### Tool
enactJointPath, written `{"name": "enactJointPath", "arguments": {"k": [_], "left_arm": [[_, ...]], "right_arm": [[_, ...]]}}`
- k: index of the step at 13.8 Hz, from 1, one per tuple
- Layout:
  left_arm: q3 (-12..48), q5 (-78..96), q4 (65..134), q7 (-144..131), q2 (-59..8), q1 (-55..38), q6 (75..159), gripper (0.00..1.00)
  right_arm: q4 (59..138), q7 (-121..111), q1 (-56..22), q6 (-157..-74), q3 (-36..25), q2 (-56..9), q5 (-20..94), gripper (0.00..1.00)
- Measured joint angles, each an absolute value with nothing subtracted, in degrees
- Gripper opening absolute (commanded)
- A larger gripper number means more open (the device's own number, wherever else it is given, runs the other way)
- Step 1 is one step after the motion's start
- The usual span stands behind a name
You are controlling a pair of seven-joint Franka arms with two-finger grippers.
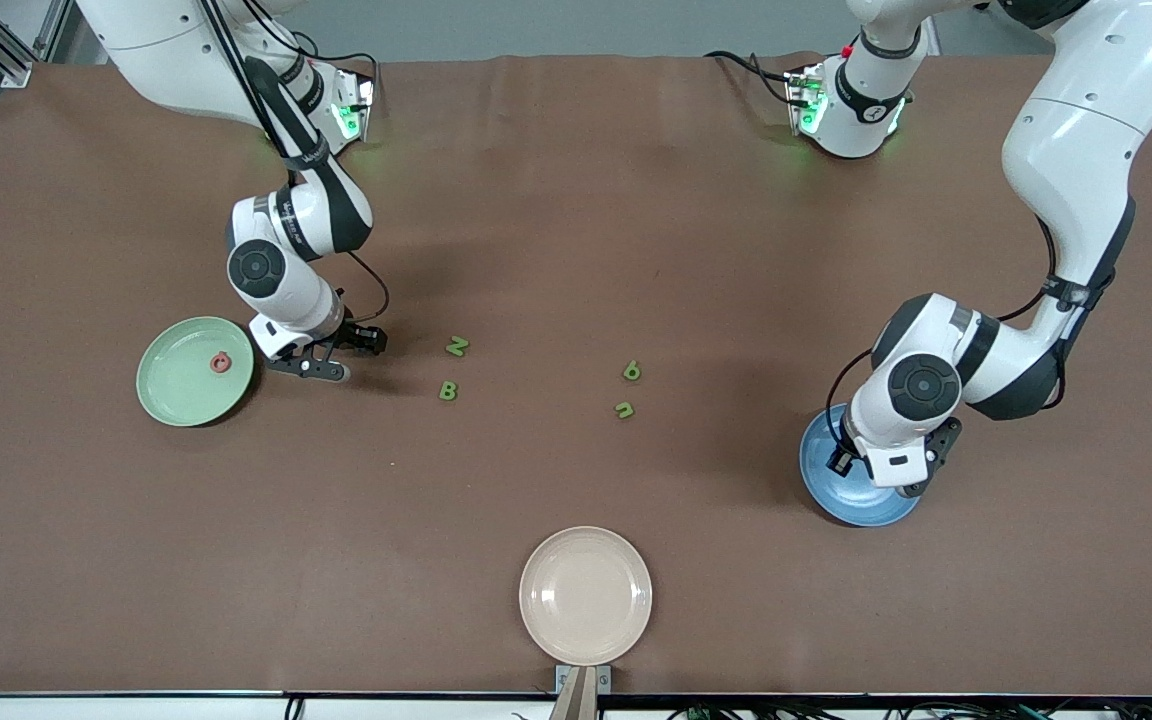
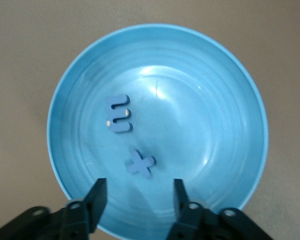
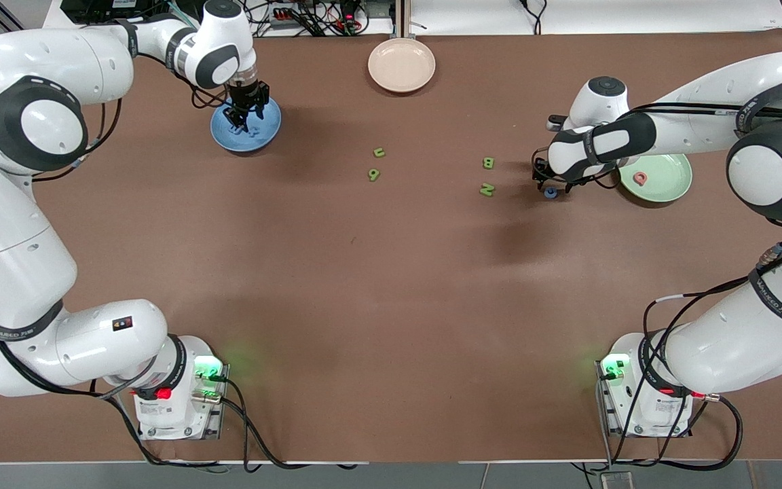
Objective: Sort upper and lower case letters into plates
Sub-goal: 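Drop the blue x into the blue plate while the right gripper grasps the C, then place the C on the green plate while the left gripper moves the 9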
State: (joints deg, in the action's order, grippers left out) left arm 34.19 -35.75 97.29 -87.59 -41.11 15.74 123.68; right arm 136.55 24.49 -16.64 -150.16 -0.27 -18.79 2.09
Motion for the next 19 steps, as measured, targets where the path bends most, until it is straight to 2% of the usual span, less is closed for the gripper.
{"name": "enactJointPath", "arguments": {"k": [4, 11, 13, 15, 17, 19], "left_arm": [[38.4, -34.1, 97.1, -92.8, -41.1, 14.0, 123.9, 1.00], [39.2, -33.7, 97.0, -106.8, -41.9, -3.6, 123.9, 0.99], [38.8, -33.7, 97.0, -106.9, -43.3, -6.0, 125.4, 0.91], [38.7, -33.7, 97.1, -106.9, -44.9, -6.5, 127.5, 0.76], [38.7, -33.7, 97.2, -106.6, -46.5, -6.8, 128.7, 0.63], [38.7, -33.8, 97.2, -106.6, -47.3, -7.5, 130.4, 0.61]], "right_arm": [[137.2, 24.5, -16.6, -150.2, -0.3, -18.8, 2.1, 0.53], [137.1, 24.5, -16.9, -150.4, -0.1, -18.7, 2.2, 0.33], [137.0, 24.5, -16.9, -150.5, 0.0, -18.7, 2.3, 0.26], [137.0, 24.6, -16.9, -150.4, 0.0, -18.6, 2.3, 0.19], [137.0, 24.6, -16.9, -150.4, -0.1, -18.6, 2.3, 0.19], [136.8, 24.5, -16.9, -148.8, -0.2, -18.4, 2.3, 0.18]]}}
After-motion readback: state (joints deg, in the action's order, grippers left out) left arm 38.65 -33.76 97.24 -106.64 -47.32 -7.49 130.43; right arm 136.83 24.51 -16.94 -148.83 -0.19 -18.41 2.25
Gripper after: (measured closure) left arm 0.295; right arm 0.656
